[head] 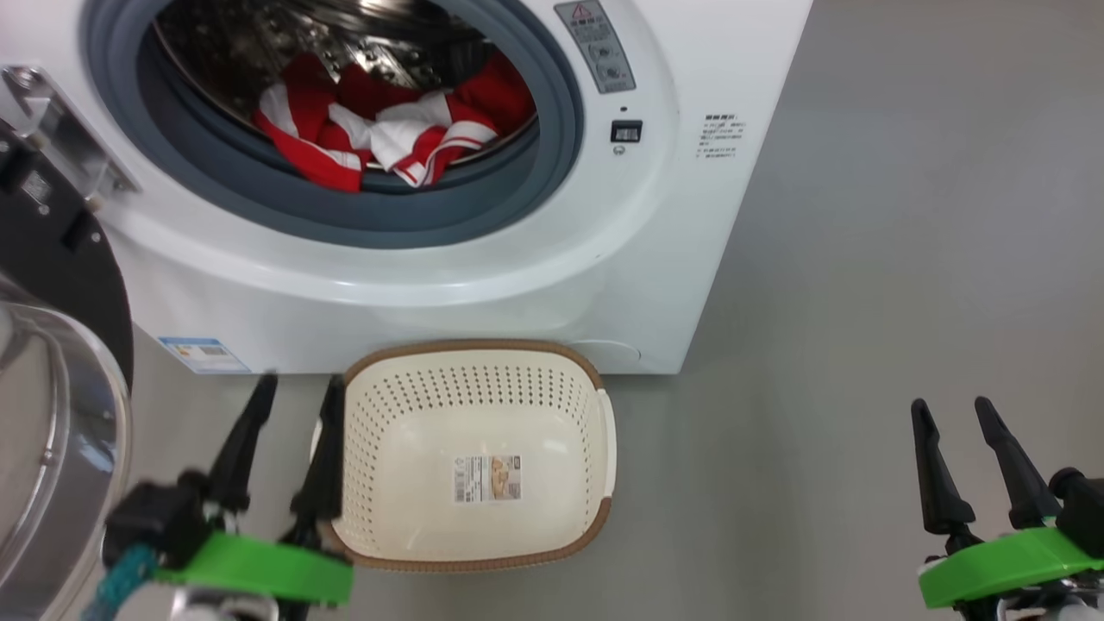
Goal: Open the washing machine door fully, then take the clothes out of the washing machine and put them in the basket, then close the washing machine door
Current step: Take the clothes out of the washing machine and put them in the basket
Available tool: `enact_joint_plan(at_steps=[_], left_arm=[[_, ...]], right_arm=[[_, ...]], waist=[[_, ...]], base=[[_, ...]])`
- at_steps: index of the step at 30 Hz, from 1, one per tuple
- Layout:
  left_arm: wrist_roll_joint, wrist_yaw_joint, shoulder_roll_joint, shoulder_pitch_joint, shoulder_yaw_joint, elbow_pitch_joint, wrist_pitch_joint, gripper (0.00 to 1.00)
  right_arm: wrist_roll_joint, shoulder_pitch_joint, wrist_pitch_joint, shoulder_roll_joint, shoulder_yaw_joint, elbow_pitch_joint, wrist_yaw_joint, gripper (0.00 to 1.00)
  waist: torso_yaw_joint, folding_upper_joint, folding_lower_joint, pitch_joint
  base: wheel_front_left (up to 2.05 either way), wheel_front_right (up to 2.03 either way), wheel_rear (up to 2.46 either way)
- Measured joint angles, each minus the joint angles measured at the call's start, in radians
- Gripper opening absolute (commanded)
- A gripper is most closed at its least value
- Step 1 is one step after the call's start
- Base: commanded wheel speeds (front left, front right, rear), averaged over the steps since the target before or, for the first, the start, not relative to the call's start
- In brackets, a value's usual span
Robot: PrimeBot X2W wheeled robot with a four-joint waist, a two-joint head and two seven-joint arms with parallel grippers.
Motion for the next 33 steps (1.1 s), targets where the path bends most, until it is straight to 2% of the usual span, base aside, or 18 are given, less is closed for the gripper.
enact_joint_plan(at_steps=[4,14,15,28,33], left_arm=[[0.015,0.0,-0.003,-0.122,-0.031,0.056,0.0,1.0],[0.054,0.0,-0.011,-0.496,-0.065,0.363,0.0,1.0],[0.054,0.0,-0.011,-0.496,-0.065,0.363,0.0,1.0],[0.09,0.0,0.027,-0.98,-0.1,0.848,0.024,1.0],[0.095,0.0,0.036,-1.09,-0.113,0.951,0.046,1.0]], right_arm=[[0.0,-0.027,0.0,0.009,0.01,-0.003,0.0,1.0],[0.0,-0.117,0.0,0.036,0.046,-0.012,0.0,1.0],[0.0,-0.117,0.0,0.036,0.046,-0.012,0.0,1.0],[0.0,-0.234,0.0,0.069,0.073,-0.023,0.0,1.0],[0.0,-0.26,0.0,0.073,0.085,-0.027,0.0,1.0]], waist=[[-0.005,0.0,0.0,0.034],[-0.04,0.0,0.0,0.151],[-0.04,0.0,0.0,0.151],[-0.119,0.0,0.0,0.35],[-0.15,0.0,0.0,0.4]], base=[[0.0,0.0,0.0],[0.0,0.0,0.0],[0.0,0.0,0.0],[0.0,0.0,0.0],[0.0,0.0,0.0]])
